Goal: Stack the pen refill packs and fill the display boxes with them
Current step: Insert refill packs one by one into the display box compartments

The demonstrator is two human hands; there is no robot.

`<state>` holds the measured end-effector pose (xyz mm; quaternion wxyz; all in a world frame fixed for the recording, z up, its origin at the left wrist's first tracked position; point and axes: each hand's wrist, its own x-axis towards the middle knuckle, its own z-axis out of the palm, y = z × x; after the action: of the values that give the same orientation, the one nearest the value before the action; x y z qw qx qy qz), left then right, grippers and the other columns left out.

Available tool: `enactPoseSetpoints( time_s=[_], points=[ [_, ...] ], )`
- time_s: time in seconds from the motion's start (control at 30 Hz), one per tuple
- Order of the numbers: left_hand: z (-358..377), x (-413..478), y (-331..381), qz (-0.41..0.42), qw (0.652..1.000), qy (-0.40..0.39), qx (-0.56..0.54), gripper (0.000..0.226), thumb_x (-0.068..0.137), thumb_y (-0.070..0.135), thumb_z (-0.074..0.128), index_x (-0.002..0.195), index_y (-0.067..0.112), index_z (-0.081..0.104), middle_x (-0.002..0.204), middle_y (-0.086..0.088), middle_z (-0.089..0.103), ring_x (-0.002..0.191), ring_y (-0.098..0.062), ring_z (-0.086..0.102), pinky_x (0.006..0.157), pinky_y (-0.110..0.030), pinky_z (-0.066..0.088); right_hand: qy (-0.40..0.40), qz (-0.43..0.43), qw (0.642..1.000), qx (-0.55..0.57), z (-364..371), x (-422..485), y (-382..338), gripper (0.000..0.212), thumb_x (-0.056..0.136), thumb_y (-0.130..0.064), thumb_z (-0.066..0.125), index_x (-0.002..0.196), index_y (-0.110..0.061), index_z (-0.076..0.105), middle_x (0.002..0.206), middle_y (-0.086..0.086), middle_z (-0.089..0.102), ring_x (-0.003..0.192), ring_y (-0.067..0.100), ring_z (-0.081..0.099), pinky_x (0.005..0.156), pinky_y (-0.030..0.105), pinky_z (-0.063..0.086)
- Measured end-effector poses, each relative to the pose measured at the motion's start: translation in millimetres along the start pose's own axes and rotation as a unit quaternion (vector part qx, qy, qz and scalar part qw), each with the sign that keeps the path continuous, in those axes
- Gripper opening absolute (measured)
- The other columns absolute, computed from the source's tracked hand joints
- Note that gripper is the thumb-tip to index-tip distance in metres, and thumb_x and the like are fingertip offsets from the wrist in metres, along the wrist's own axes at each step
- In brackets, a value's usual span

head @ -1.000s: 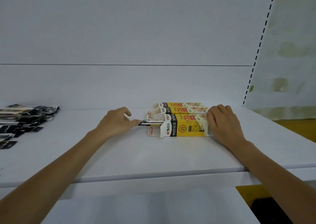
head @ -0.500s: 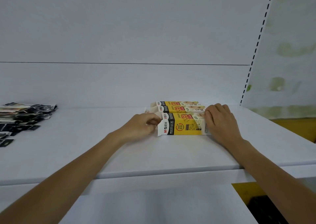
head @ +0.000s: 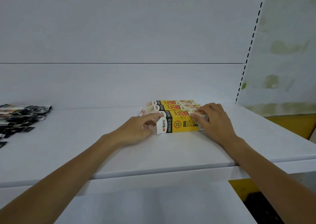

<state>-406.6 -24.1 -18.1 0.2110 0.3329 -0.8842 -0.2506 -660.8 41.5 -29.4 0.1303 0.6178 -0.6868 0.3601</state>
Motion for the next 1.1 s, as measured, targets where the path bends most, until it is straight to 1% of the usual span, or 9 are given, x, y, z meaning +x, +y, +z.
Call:
enactPoseSetpoints(
  time_s=[0.07,0.17,0.23,0.33,0.5,0.7,0.93,1.03,1.1],
  points=[
    [-1.8,-3.7,0.8,0.001,0.999,-0.03,0.035,0.068,0.087,-0.001,0.046,0.135,0.046,0.034,0.11,0.023,0.05,0.089,0.01,0.049,0.072,0.003,0.033,0.0,0.013,1.0,0.014,-0.1,-0.4,1.5,0.04,0.085,-0.046,0.057,0.106,-0.012,0.064,0.111,0.003,0.056,0.108,0.02,0.044,0.085,0.035,0.041],
    [-4.4,-10.5,0.4,0.014,0.998,0.003,0.068,0.06,0.087,-0.001,0.047,0.136,0.034,0.04,0.114,0.019,0.047,0.099,-0.001,0.046,0.074,0.004,0.029,-0.019,0.015,1.0,0.019,-2.0,-1.6,0.3,0.047,0.085,-0.053,0.053,0.109,-0.014,0.063,0.114,0.002,0.056,0.11,0.019,0.045,0.087,0.032,0.038],
    [-8.2,-17.0,-1.8,0.02,0.995,0.013,0.098,0.049,0.088,0.003,0.05,0.13,0.028,0.049,0.115,0.017,0.049,0.107,-0.004,0.043,0.084,-0.004,0.03,-0.026,0.001,1.0,-0.014,-3.5,-2.2,-1.1,0.058,0.081,-0.061,0.044,0.111,-0.014,0.063,0.115,0.002,0.059,0.109,0.021,0.048,0.088,0.035,0.038],
    [-19.1,-28.0,-10.6,0.039,0.991,0.036,0.121,0.033,0.086,0.006,0.054,0.112,0.025,0.063,0.122,0.009,0.055,0.118,-0.009,0.045,0.093,-0.013,0.027,-0.024,-0.02,0.999,-0.033,-9.5,3.2,-17.4,0.046,0.086,-0.047,0.054,0.117,-0.014,0.06,0.123,0.003,0.057,0.115,0.022,0.047,0.092,0.036,0.035],
    [-44.3,-57.3,-29.7,0.001,0.981,0.151,0.123,0.025,0.087,0.009,0.055,0.105,0.023,0.064,0.12,0.006,0.057,0.114,-0.01,0.049,0.093,-0.015,0.031,-0.003,-0.109,0.991,0.08,-1.8,29.5,-113.3,0.042,0.089,-0.028,0.056,0.129,-0.016,0.05,0.132,-0.003,0.049,0.123,0.016,0.041,0.099,0.031,0.031],
    [-98.9,-145.5,-74.9,-0.102,0.964,0.222,0.106,0.027,0.087,0.008,0.057,0.108,0.025,0.061,0.11,0.009,0.058,0.098,-0.006,0.054,0.081,-0.018,0.037,0.013,-0.216,0.946,0.24,39.6,41.9,-251.1,0.043,0.085,-0.018,0.061,0.126,-0.015,0.052,0.12,0.0,0.055,0.104,0.017,0.053,0.087,0.038,0.047],
    [-175.1,-249.3,-128.5,-0.221,0.912,0.328,0.105,0.025,0.087,0.006,0.059,0.111,0.012,0.064,0.104,0.003,0.061,0.098,-0.009,0.055,0.086,-0.017,0.039,-0.084,-0.287,0.906,0.301,101.0,21.4,-358.8,0.049,0.085,-0.015,0.061,0.132,-0.017,0.046,0.118,0.0,0.054,0.094,0.008,0.051,0.084,0.035,0.049],
    [-196.3,-280.7,-159.7,-0.231,0.905,0.337,0.119,0.023,0.085,0.002,0.06,0.105,0.011,0.066,0.103,0.0,0.064,0.096,-0.014,0.059,0.073,-0.004,0.037,-0.158,-0.29,0.902,0.278,133.8,14.2,-392.7,0.052,0.086,-0.016,0.06,0.135,-0.021,0.042,0.123,-0.001,0.051,0.095,0.009,0.052,0.086,0.037,0.049],
    [-212.8,-297.5,-182.8,-0.238,0.908,0.323,0.118,0.026,0.083,0.0,0.06,0.107,0.011,0.066,0.108,-0.003,0.064,0.101,-0.017,0.059,0.075,-0.008,0.037,-0.182,-0.277,0.905,0.268,150.5,12.8,-414.7,0.054,0.086,-0.016,0.06,0.136,-0.021,0.041,0.126,-0.001,0.05,0.097,0.01,0.051,0.088,0.039,0.049]
  ],
)
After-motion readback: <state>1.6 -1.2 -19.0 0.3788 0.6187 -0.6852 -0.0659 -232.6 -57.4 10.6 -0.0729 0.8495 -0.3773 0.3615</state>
